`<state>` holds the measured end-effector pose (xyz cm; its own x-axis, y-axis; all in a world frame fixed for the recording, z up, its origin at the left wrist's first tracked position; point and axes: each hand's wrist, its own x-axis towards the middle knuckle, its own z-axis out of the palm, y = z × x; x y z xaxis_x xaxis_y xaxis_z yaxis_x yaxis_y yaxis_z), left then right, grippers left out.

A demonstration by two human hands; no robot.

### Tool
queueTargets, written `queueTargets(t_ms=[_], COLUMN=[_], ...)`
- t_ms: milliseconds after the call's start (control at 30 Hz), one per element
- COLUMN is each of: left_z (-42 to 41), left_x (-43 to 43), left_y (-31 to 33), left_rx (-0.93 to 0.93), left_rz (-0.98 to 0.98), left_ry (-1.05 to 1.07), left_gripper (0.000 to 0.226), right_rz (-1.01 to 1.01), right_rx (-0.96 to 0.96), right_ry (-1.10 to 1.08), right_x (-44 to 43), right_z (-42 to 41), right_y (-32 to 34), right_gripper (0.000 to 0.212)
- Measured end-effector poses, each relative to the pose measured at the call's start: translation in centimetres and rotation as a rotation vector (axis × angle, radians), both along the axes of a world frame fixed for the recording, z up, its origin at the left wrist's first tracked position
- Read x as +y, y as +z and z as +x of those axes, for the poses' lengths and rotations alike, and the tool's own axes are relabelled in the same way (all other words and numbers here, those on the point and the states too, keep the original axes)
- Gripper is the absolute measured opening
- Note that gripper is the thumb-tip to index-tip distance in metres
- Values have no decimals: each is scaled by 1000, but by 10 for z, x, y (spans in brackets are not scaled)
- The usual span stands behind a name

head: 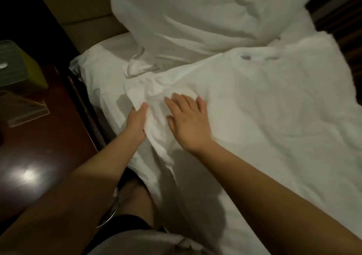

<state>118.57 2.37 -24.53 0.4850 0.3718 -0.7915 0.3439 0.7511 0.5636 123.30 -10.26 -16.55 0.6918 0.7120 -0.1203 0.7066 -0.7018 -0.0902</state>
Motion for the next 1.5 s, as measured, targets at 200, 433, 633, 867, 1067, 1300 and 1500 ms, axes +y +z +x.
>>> queueTargets(t_ms=[200,433,633,867,1067,1300,1500], left_z=[-58,-183,-250,-309,-373,-456,-503], left_x=[-79,-247,-340,-427,-500,-592,-641], left_y=[9,27,41,40,37,35,72], left_rx=[55,62,66,126,193,83,-11], left_rz=[174,211,79,39,-86,-184,-52], left_ry=[-296,-554,-871,-1084,-1175,-1093,-1045], left_gripper=[82,99,87,61,35,27,9], right_rz=[-182,-193,-200,-107,-95,22,463], right_rx=[95,167,278,299,231,196,370], right_ry=[-263,-624,-899,-1112,-1278,-1360,-1506], right_x=[-113,-261,-361,-424,-507,-609,-635], right_z=[-115,-277,-377,-425,-504,-601,-624], right_y=[10,27,35,32,3,-46,-33], right_gripper=[55,52,60,66,84,80,39])
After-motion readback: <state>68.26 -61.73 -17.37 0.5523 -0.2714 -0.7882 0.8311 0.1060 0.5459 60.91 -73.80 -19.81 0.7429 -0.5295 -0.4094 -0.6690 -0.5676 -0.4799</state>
